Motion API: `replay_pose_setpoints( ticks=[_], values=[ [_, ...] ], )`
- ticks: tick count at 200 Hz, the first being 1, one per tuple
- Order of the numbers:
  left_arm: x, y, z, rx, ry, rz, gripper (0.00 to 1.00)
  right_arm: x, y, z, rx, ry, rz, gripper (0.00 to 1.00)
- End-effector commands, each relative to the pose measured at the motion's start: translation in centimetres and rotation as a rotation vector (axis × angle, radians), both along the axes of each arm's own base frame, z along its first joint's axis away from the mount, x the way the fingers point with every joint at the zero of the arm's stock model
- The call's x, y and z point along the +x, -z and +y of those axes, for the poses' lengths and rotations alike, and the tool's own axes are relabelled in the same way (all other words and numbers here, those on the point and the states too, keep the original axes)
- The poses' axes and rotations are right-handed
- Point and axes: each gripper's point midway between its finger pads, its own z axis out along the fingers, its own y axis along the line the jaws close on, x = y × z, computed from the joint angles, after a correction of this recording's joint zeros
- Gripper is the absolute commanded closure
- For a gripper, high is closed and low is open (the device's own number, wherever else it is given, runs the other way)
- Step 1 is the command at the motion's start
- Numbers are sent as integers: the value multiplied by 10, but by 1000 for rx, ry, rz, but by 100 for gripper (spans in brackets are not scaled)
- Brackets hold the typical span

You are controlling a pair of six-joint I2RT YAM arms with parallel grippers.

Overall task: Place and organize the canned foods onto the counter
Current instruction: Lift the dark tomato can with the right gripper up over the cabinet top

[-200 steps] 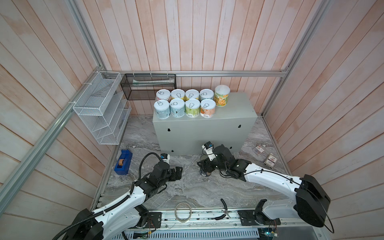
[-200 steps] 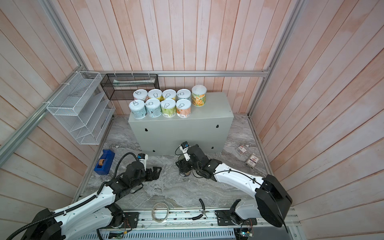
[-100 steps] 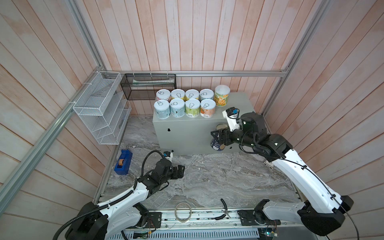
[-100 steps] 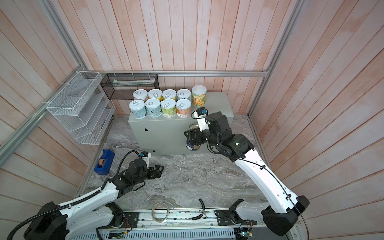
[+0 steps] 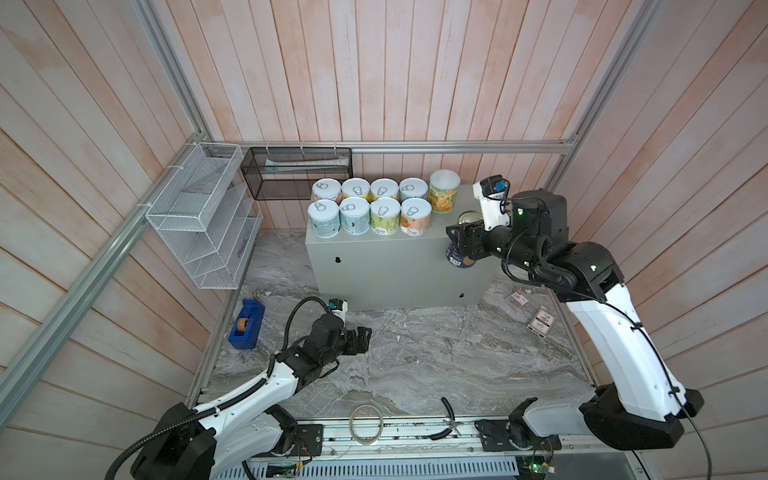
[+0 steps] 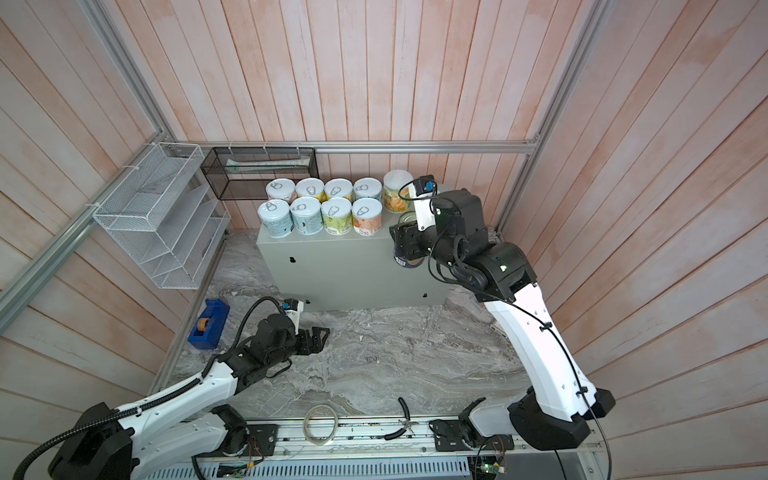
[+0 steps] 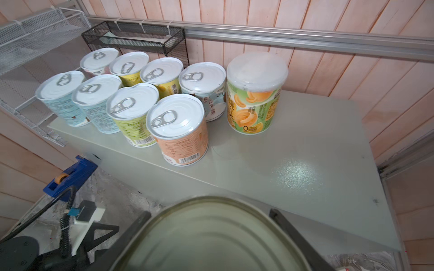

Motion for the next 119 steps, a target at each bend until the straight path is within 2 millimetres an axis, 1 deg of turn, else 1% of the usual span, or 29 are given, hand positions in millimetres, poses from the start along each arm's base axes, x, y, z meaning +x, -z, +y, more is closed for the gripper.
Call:
replay_pose_setpoints(
  ticks=[1,16,41,61,70,94,119],
  values=[
    [5,-11,-3,-9,11,-37,5,21,-42,-3,45,45,-172,100],
    [5,-12,0,-5,0,-41,5,30,-44,-6,34,69,-193,100],
    [3,-13,4,-10,-13,-53,5,36,-58,-7,64,69,-228,100],
    [1,-10,7,-6,-19,-49,5,42,-65,-4,75,60,-239,100],
    [1,-8,7,-6,-18,-46,5,46,-65,-2,79,50,-231,100],
    [1,-7,8,-4,-24,-47,5,58,-57,6,77,29,-201,100],
    [3,-9,8,-3,-26,-55,5,71,-52,6,89,26,-184,100]
  ],
)
